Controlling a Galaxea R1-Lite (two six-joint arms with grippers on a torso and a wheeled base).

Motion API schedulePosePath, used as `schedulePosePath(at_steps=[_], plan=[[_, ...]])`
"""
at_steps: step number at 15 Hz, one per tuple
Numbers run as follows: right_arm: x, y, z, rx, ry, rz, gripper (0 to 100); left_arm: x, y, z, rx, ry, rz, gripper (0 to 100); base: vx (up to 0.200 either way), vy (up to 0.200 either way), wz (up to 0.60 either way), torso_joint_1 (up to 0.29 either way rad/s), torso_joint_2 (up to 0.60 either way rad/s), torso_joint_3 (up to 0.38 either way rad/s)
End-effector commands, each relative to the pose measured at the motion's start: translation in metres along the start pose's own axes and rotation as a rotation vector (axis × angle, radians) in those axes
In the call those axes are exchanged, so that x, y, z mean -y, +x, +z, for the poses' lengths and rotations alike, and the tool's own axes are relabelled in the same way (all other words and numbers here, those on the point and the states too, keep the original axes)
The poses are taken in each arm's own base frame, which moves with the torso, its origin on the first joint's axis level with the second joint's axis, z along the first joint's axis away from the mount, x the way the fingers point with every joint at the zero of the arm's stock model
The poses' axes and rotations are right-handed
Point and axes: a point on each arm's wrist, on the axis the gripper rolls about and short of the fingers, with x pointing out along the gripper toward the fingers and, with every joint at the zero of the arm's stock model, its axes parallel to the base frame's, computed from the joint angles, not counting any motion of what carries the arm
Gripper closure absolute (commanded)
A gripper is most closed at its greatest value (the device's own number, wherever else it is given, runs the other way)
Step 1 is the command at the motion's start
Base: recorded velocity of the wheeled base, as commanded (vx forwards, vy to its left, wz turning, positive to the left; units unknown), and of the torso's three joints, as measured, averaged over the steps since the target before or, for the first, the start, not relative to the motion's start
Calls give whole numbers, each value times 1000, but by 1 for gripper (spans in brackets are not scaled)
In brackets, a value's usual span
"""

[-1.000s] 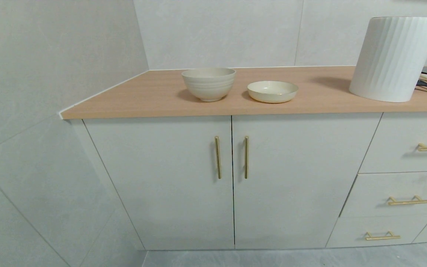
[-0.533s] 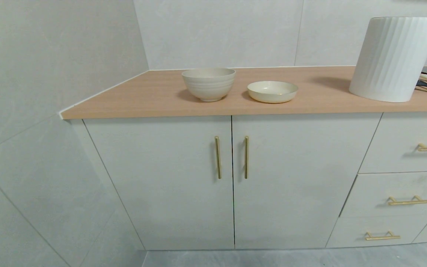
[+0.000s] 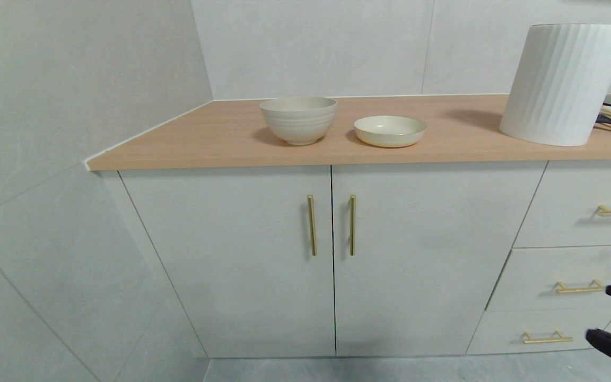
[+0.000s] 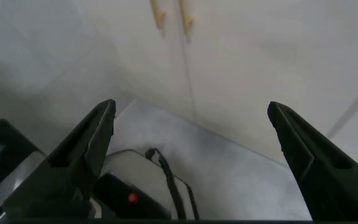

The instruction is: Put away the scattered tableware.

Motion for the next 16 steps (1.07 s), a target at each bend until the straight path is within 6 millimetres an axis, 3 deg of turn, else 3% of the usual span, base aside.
schedulePosePath(at_steps=[1, 6, 10, 12, 14, 16], plan=[[5, 95, 24, -73, -27, 95, 0, 0, 0, 0, 0, 0, 0, 0, 0, 0, 0, 0, 0, 0], [2, 167, 32, -77, -31, 153, 0, 0, 0, 0, 0, 0, 0, 0, 0, 0, 0, 0, 0, 0], [-13, 217, 28, -90, -43, 225, 0, 0, 0, 0, 0, 0, 0, 0, 0, 0, 0, 0, 0, 0], [-27, 252, 21, -74, -3, 239, 0, 0, 0, 0, 0, 0, 0, 0, 0, 0, 0, 0, 0, 0], [-37, 271, 25, -48, -3, 222, 0, 0, 0, 0, 0, 0, 0, 0, 0, 0, 0, 0, 0, 0], [-34, 280, 25, -47, 42, 194, 0, 0, 0, 0, 0, 0, 0, 0, 0, 0, 0, 0, 0, 0]])
